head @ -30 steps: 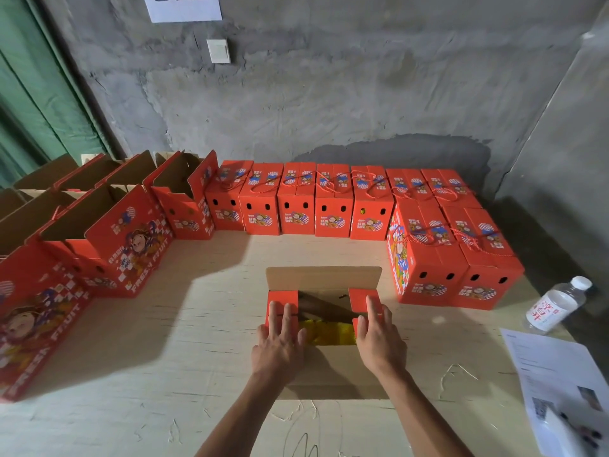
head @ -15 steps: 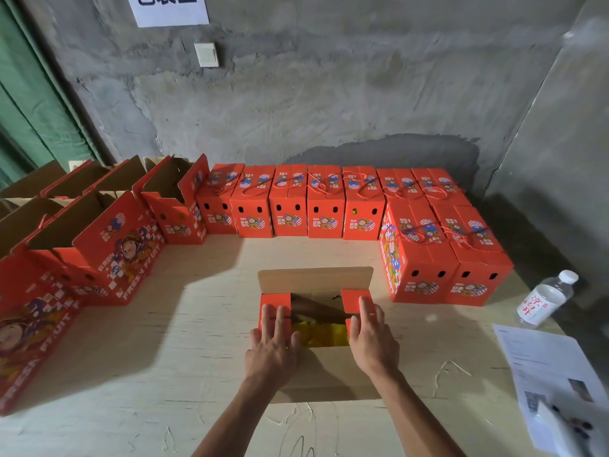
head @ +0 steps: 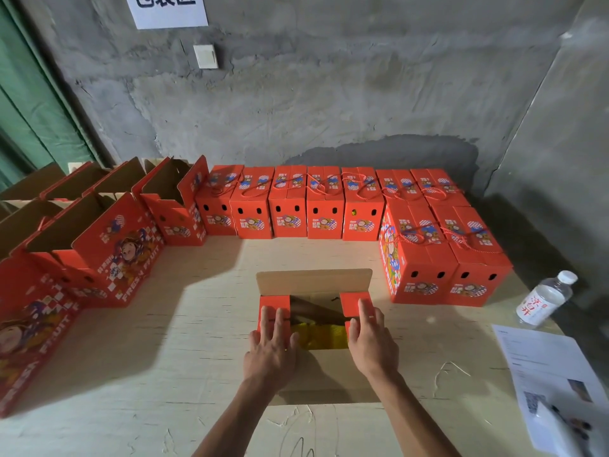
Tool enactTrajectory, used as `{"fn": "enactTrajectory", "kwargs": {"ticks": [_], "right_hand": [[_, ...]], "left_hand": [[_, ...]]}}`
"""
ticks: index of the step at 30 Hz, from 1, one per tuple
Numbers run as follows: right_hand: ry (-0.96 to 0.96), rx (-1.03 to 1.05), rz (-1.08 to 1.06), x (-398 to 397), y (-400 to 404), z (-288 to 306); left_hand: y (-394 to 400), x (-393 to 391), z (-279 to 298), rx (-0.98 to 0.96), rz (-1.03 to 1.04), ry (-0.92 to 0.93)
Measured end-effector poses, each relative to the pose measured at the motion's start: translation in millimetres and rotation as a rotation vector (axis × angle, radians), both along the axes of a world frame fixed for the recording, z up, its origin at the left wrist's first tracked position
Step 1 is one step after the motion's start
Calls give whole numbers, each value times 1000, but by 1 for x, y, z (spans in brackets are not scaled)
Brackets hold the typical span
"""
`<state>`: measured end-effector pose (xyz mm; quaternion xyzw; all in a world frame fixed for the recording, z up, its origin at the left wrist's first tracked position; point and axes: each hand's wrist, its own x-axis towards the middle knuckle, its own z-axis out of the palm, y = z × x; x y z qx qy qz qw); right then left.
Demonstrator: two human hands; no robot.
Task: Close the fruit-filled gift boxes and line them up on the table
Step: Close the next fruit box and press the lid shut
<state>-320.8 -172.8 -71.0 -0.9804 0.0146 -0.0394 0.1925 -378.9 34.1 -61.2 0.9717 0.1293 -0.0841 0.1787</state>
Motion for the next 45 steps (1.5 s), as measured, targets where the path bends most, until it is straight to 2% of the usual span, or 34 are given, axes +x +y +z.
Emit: {"fn": "enactTrajectory", "kwargs": {"ticks": [3, 5, 8, 12, 17, 21, 26, 31, 34, 39, 45], "right_hand": [[-33, 46, -85, -10, 3, 0], [-61, 80, -126, -9, 3, 3], [-87, 100, -136, 12, 3, 12], [-197, 355, -129, 36, 13, 20], [-297, 499, -141, 38, 14, 16], [-276, 573, -80, 35, 6, 24], [-241, 689, -102, 32, -2, 26], [-257, 542, -24, 34, -8, 16], [-301, 541, 8, 33, -8, 12], [-421, 480, 76, 30, -15, 1], [-362, 442, 51, 31, -18, -4]], "left_hand": [[7, -1, 1, -9, -78, -26], [9, 3, 10, -108, 2, -139], [11, 18, 18, -104, 51, -255], [20, 39, 21, -407, 186, -361], [27, 57, 24, -634, 60, -365], [23, 58, 24, -816, 157, -485], [26, 55, 19, -799, 269, -573], [25, 58, 8, -697, 242, -613], [24, 60, 2, -627, 207, -602], [20, 59, 2, -677, 258, -564], [20, 51, -3, -623, 321, -582]]}}
